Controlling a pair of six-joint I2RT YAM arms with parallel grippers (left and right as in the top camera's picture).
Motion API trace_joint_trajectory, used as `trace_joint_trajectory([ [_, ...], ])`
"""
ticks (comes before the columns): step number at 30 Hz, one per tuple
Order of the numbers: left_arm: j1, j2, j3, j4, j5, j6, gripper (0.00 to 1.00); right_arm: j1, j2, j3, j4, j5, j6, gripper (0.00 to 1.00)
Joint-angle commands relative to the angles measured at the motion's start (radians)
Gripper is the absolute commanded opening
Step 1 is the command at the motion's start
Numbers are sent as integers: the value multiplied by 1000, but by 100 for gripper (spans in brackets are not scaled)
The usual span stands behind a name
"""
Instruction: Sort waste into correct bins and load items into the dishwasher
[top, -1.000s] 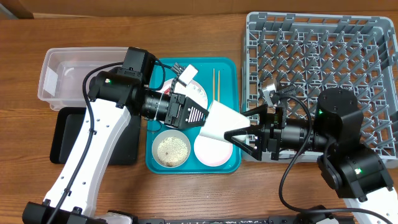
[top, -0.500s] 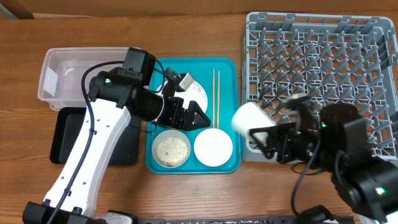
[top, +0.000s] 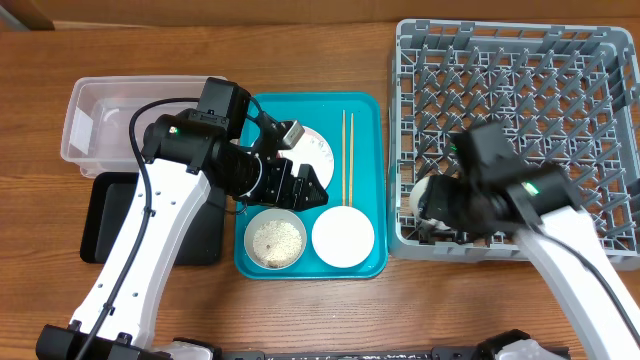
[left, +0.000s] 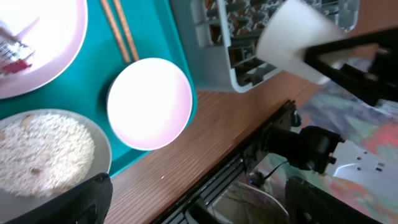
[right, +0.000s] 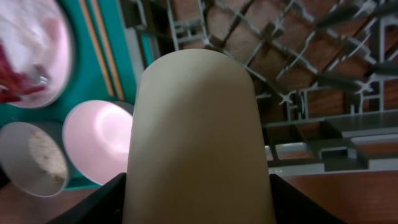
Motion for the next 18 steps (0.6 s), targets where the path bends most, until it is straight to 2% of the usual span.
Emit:
trace_joint_trajectory([
  [1,-7,1,5,-14,-38,-1,90,-1,83,14,-39,-28,19,72],
  [3,-7,0,5,-16,-38,-1,90,-1,120,14,-75,-37,19,77],
  [7,-7,1,5,-9,-38,-1,91,-3,130,15,-52,-32,19,100],
  [10,-8,1,5,-2,-38,-2,90,-3,106,29,-3,-26,18,100],
  [13,-28,1,3,-3,-95,-26,82,-3,52,76,23,-26,18,100],
  [14,-40,1,2,-3,-140,-53,81,-3,31,93,32,-26,16,100],
  [18,-123,2,-11,33,-434,-306,77,1,-98,168,112,-56,10,100],
])
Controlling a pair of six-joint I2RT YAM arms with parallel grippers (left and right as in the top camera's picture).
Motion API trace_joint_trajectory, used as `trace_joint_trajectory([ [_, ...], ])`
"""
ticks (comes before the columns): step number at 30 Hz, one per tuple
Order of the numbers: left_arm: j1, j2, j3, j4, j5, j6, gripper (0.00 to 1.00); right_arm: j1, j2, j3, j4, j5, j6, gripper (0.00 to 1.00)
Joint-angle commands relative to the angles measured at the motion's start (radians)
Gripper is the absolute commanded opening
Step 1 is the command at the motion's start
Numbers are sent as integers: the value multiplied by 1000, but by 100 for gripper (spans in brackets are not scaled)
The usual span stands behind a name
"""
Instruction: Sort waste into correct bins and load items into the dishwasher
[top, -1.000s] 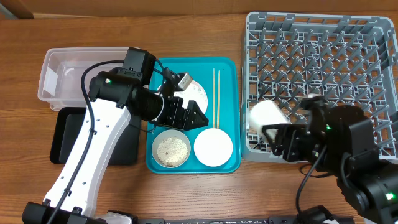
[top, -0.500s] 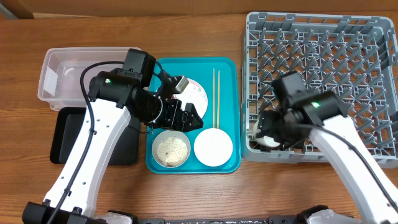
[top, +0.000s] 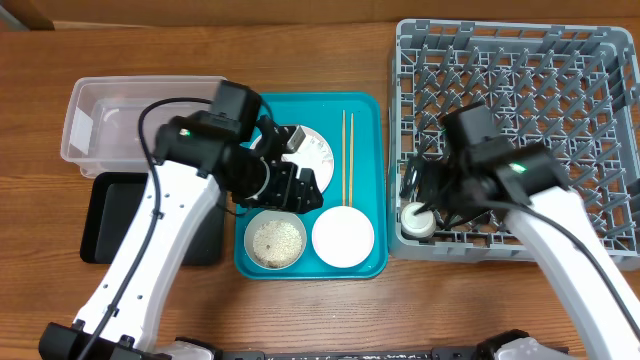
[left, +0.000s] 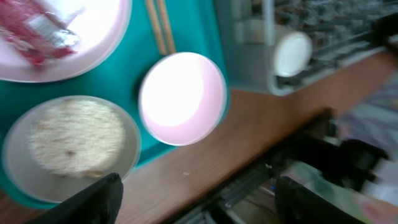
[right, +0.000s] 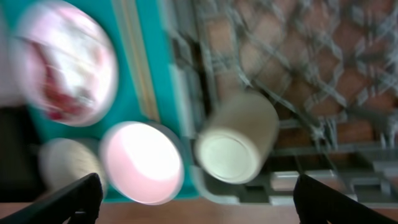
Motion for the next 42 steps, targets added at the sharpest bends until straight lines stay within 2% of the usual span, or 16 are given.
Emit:
trace_joint_trajectory([
  [1,-77,3,-16,32,-290,-237,75,1,-158,93,57,-39,-4,100],
  [6,-187,3,-72,113,-517,-457,75,1,-304,95,126,-83,-4,100],
  [9,-225,5,-142,246,-613,-480,77,1,-343,95,95,-83,-5,100],
  [11,-229,9,-188,355,-636,-470,83,1,-348,95,68,-83,-4,100],
  [13,-223,34,-233,513,-636,-369,83,1,-345,95,32,-83,-4,100],
  [16,-209,104,-241,616,-650,-296,85,1,-329,95,3,-84,-4,100],
  [20,-186,224,-231,681,-637,-246,88,1,-309,94,-13,-111,-4,100],
  [25,-150,385,-180,690,-619,-246,87,1,-293,94,-21,-128,-4,100],
  [26,-145,407,-171,690,-603,-243,85,1,-292,94,-23,-128,-3,100],
  [28,-137,433,-153,690,-552,-216,68,1,-292,94,-26,-128,-3,100],
  [29,-133,436,-141,689,-530,-204,49,1,-292,94,-29,-128,-3,100],
  [30,-130,436,-129,684,-520,-201,36,1,-292,94,-31,-127,-4,100],
  [32,-128,424,-84,649,-513,-202,11,1,-292,94,-33,-127,-4,100],
  [33,-127,416,-52,615,-514,-202,4,1,-292,94,-33,-127,-4,100],
  [42,-58,297,215,290,-573,-211,4,1,-292,94,-35,-127,-4,100],
])
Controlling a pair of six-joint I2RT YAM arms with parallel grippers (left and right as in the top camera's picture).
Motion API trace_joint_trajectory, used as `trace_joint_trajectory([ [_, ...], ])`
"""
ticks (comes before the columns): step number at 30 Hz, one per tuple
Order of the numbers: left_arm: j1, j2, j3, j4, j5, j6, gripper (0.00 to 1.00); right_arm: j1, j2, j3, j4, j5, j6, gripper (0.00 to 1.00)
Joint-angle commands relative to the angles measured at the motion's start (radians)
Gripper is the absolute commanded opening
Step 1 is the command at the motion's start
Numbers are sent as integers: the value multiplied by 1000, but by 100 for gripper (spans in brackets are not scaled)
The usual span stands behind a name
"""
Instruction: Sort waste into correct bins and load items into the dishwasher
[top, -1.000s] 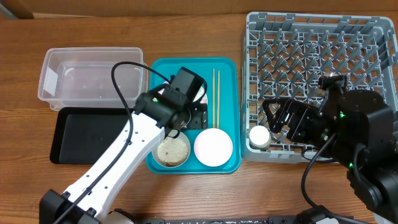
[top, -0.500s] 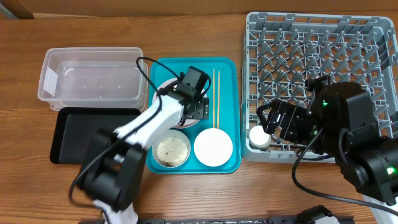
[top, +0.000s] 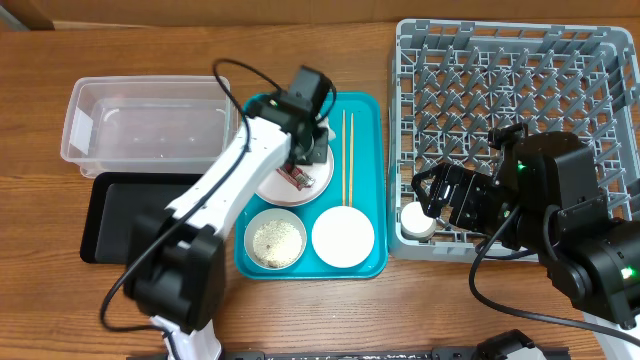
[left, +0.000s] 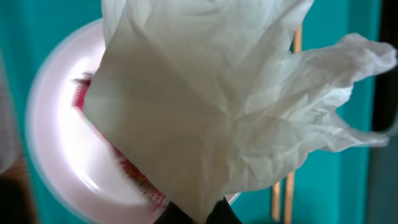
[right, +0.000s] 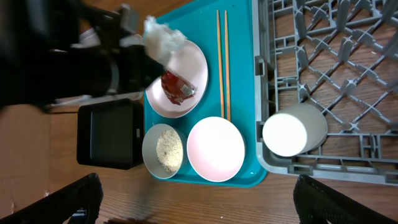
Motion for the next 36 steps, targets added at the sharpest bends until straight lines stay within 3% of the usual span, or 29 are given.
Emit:
trace_joint_trajectory([
  [1,69,-92,84,-74,-63,-8,4,1,-4,4,5,-1,-4,100],
  [5,188,-122,89,-160,-167,-130,4,1,-4,4,4,-1,-4,100],
  [8,314,-106,86,-168,-140,-192,5,1,-4,4,4,-1,-3,100],
  [12,391,-59,86,-137,-26,-147,54,1,-4,4,5,-1,-3,100],
  [13,397,-53,86,-118,-6,-117,61,1,-4,4,4,-1,-4,100],
  [16,389,-53,99,-86,105,-50,67,1,-4,4,0,-1,-4,100],
  [18,358,-53,109,-83,178,-5,80,1,-4,4,-3,-1,-4,100],
  [21,278,-48,94,-116,142,-4,100,1,-4,4,-4,-1,-4,100],
  [27,109,19,-28,-44,28,-165,100,1,-4,4,-4,-1,-4,100],
  [29,79,61,-63,-18,29,-217,95,1,-4,4,-6,-1,-4,100],
  [32,65,125,-73,-29,41,-264,70,1,-4,4,-14,3,-4,100],
  [34,64,172,-73,-43,44,-283,60,0,-4,4,-22,10,-3,100],
  [36,65,205,-73,-53,45,-289,37,1,-4,4,-26,14,-3,100],
])
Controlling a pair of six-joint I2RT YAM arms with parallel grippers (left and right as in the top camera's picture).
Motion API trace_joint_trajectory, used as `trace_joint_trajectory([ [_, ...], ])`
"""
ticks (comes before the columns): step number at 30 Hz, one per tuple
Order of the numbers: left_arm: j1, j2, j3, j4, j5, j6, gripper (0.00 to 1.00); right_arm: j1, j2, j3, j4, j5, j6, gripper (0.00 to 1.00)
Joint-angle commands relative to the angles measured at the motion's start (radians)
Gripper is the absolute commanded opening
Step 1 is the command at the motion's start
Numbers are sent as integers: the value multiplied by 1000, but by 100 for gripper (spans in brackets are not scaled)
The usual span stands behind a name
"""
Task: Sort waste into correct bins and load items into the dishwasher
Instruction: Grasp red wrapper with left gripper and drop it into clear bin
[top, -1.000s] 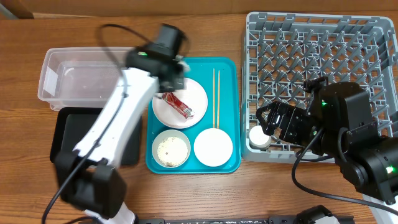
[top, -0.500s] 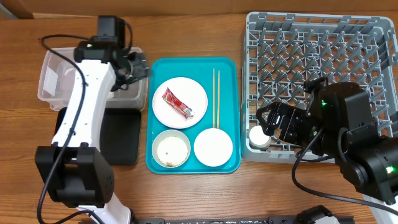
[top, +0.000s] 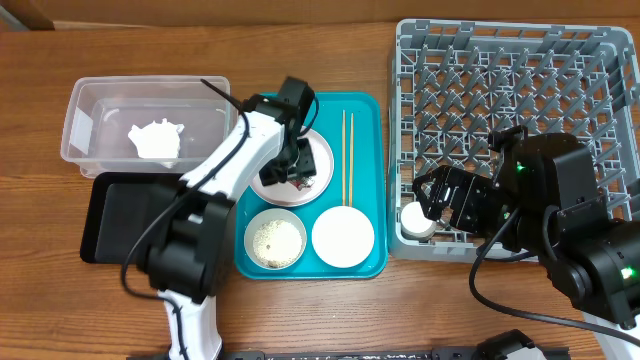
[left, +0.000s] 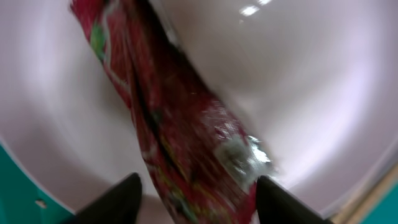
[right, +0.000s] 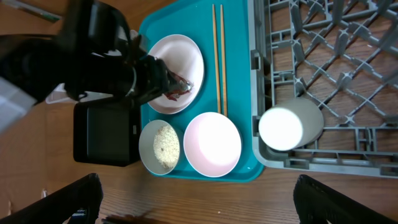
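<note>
A red snack wrapper lies on the white plate, and my left gripper stands open with one finger on each side of it. From overhead, the left gripper is down on that plate in the teal tray. A crumpled white tissue lies in the clear bin. The cream cup lies on its side in the front-left corner of the grey dish rack. High beside it, my right gripper is open and holds nothing.
Two chopsticks, a bowl of rice and an empty pink bowl also sit in the tray. A black bin stands in front of the clear one. The rack fills the right side of the table.
The tissue, held in my left gripper over the plate, now lies in the clear bin. That gripper is now open, low over the red wrapper. The right arm has barely moved.
First my right gripper held the cup at the rack's front-left corner while the left hung open over the tray. Then the cup lay in the rack, released. Later the left gripper was shut on the tissue above the plate; now the tissue is in the clear bin.
</note>
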Motion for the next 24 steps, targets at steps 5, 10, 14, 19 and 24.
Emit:
trace_joint_trajectory([
  [5,29,32,17,-47,-14,-42,4,1,-4,4,-8,25,-3,100],
  [10,76,-56,172,-181,-62,-11,4,0,-4,4,-6,25,-3,100],
  [14,142,-163,279,-192,-224,10,4,0,-4,4,-7,24,-3,100],
  [19,236,-168,280,-121,-296,48,4,1,-4,4,-6,24,-3,100],
  [24,286,-98,280,-125,-200,135,84,1,-4,4,-6,24,-3,100],
])
